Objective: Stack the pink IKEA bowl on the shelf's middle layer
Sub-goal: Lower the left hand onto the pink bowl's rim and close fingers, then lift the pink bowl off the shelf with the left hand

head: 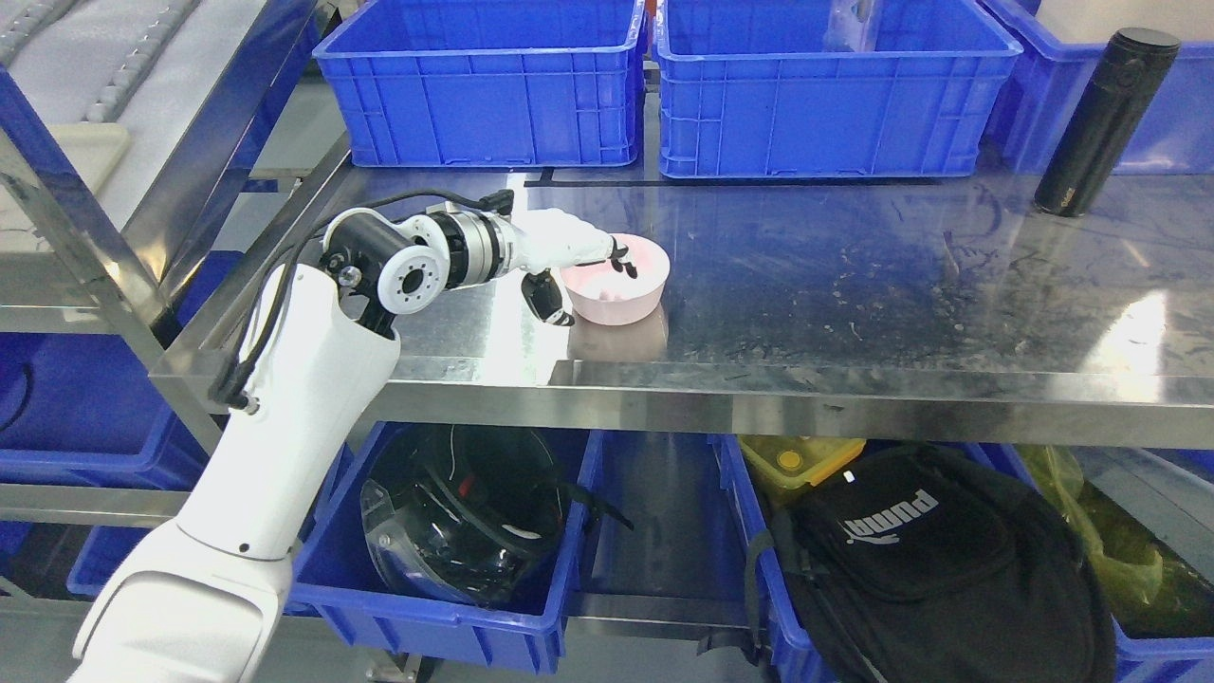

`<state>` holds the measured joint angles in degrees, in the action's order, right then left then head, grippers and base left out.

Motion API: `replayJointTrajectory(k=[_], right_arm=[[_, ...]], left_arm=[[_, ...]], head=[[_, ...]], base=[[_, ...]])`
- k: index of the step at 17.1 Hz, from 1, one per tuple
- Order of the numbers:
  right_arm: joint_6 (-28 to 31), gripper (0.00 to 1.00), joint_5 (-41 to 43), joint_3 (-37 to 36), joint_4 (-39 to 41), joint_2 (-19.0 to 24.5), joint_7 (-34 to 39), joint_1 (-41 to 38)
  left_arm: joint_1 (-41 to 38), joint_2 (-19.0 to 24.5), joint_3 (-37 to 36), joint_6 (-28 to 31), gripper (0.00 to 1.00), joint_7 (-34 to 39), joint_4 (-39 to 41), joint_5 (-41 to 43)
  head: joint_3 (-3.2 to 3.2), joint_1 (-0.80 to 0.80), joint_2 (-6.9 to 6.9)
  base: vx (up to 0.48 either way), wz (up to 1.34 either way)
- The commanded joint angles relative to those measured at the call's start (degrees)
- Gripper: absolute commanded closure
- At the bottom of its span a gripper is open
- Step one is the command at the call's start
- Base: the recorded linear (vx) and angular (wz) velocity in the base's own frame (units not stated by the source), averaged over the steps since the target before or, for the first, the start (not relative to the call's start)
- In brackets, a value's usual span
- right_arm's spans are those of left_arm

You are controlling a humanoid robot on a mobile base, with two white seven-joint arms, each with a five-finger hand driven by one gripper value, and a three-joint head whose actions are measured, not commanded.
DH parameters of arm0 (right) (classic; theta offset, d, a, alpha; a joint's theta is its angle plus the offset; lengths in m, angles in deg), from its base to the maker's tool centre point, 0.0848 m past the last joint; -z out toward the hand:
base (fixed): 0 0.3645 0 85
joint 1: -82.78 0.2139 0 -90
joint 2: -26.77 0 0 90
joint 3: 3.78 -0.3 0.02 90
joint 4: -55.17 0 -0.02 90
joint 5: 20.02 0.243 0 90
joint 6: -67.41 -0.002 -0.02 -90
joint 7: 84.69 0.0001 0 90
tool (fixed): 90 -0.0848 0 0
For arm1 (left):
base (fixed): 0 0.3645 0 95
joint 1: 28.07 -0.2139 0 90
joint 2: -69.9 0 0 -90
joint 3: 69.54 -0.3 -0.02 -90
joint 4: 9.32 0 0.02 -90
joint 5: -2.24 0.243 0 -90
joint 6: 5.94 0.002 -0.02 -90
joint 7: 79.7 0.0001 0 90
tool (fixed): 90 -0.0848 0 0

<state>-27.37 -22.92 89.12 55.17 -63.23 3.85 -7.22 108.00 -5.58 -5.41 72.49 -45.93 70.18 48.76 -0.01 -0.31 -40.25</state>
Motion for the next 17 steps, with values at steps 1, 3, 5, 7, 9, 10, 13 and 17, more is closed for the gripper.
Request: replayJointTrajectory(k=[1,3,5,7,9,10,13,17], right_arm=[[0.0,0.0,0.0,0.0,1.0,-1.0,0.0,-1.2],[0.0,0.0,0.0,0.0,1.0,-1.0,0.0,-1.2],[0.0,0.0,0.0,0.0,1.0,-1.0,0.0,-1.2],[0.0,0.0,0.0,0.0,1.0,-1.0,0.0,-1.2],[0.0,0.0,0.0,0.0,1.0,-1.0,0.0,-1.2],[0.0,0.0,0.0,0.0,1.0,-1.0,0.0,-1.2],[0.0,0.0,0.0,0.0,1.0,-1.0,0.0,-1.2],[0.0,0.0,0.0,0.0,1.0,-1.0,0.0,-1.2]], left_arm=[[2.0,-8.4,-3.1,-0.6,0.31,0.9,-10.8,3.0],[2.8,-9.5,-3.1,-0.7,0.32,1.1,-12.4,3.1],[2.9,-10.2,-3.1,-0.9,0.36,1.2,-13.8,3.4],[2.9,-10.4,-3.0,-2.3,0.44,1.1,-14.8,3.5],[2.8,-10.3,-2.3,-3.6,0.55,1.1,-15.4,3.5],[2.8,-10.2,-1.9,-4.3,0.64,1.1,-15.5,3.5],[2.7,-10.6,3.2,-9.5,0.97,0.3,-15.7,3.5],[2.3,-12.1,11.9,-16.2,1.0,0.2,-13.5,2.8]], head=[[0.0,0.0,0.0],[0.0,0.0,0.0],[0.0,0.0,0.0],[0.0,0.0,0.0],[0.0,0.0,0.0],[0.0,0.0,0.0],[0.0,0.0,0.0],[0.0,0.0,0.0]], base=[[0.0,0.0],[0.0,0.0],[0.0,0.0],[0.0,0.0],[0.0,0.0],[0.0,0.0],[-0.002,0.03],[0.002,0.07]])
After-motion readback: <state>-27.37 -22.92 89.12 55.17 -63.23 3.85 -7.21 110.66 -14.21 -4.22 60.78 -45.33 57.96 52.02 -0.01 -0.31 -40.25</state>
